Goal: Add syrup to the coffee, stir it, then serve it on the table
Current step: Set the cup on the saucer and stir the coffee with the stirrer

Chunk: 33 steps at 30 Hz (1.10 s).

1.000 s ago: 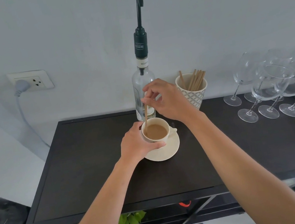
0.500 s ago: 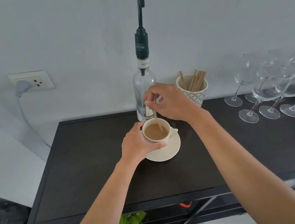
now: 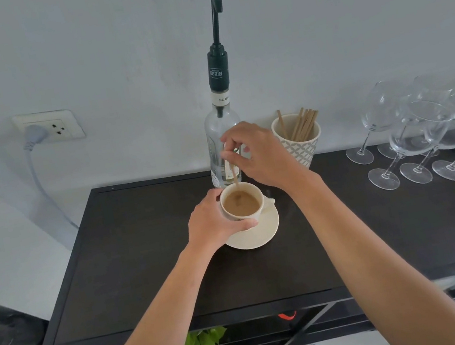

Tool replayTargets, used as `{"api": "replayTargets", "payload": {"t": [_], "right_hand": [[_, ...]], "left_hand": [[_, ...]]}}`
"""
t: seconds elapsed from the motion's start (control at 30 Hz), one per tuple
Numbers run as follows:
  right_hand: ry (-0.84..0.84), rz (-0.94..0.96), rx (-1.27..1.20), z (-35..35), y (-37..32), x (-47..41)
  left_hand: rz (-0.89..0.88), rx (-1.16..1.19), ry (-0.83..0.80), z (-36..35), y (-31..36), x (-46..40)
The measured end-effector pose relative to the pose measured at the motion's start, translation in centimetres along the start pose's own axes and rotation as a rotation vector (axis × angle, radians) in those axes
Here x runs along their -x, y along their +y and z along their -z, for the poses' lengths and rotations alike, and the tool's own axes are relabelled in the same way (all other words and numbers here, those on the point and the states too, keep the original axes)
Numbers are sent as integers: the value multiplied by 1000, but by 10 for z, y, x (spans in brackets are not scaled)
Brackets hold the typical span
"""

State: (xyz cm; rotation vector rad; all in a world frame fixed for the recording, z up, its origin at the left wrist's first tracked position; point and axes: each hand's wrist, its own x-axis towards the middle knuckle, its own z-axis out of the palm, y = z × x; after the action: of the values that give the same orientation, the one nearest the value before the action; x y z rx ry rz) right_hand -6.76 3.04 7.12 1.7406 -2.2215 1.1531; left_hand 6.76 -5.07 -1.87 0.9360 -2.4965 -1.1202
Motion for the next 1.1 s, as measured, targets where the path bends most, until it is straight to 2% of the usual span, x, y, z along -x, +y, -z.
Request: {"api": "replayTargets", "payload": {"t": [0.13,0.27,0.4,0.47,0.57,0.7,0.87,1.0,1.1], "right_hand": [[-102,-32,-57,2,-3,4],[-2,-16,-11,0,2,2],[-95,-55,-55,1,0,5],[-54,-50,-81,-1,-3,5],[5,-22,18,-2,3,2],[-94,-40,-42,2,-1,4],[3,-12,13,2,3,2],[-94,-55,-58,3,-3,5],[1,-41,-65,1,-4,4]], "left_hand": [[6,1,-1,1,0,-1],[-3,3,-3,0,1,0],[6,-3,-6,0,1,0],[7,-4,-10,1,1,-1],[5,4,-7,0,0,0],[3,1,-8,0,1,-1],[-3,5,-7,0,0,0],[3,1,-7,0,0,-1],[-2,-1,-4,0,0,-1]]}}
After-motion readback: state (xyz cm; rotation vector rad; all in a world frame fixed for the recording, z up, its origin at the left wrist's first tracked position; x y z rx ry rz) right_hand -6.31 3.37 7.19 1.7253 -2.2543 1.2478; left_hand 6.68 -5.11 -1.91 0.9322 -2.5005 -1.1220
